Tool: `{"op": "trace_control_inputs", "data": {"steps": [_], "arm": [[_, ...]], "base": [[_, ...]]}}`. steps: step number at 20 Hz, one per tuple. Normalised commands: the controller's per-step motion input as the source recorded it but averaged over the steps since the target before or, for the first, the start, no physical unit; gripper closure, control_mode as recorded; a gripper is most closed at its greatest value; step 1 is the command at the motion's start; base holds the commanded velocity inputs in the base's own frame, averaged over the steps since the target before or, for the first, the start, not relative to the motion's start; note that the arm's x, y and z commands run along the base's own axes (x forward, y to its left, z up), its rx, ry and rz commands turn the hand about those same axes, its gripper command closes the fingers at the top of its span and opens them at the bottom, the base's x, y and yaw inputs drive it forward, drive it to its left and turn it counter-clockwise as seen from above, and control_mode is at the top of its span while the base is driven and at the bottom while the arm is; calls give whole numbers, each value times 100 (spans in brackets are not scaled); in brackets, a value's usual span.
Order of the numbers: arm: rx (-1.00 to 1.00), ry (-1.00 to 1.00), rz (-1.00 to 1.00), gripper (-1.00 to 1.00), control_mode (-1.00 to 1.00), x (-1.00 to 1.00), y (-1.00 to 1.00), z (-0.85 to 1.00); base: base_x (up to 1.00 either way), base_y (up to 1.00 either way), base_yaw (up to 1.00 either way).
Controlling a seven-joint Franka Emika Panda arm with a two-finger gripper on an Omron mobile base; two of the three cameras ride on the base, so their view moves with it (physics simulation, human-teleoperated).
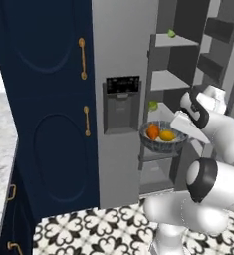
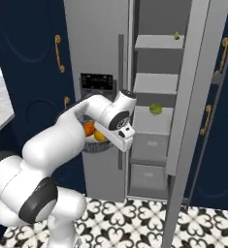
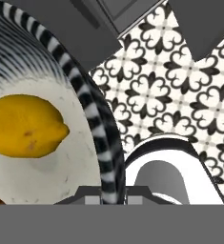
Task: Pick the chicken drumstick and lemon from their plates and place them in the bowl. Then put the bowl in the fridge.
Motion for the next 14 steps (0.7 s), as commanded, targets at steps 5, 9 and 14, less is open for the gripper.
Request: {"op": "trace_control_inputs", "data": {"steps": [5,9,14], "arm": [[0,0,0,100,100,0,0,0],[0,0,0,100,100,0,0,0],[0,0,0,100,100,0,0,0]], "base": [[60,-9,-16],[49,7,-10],[51,-20,0]]}}
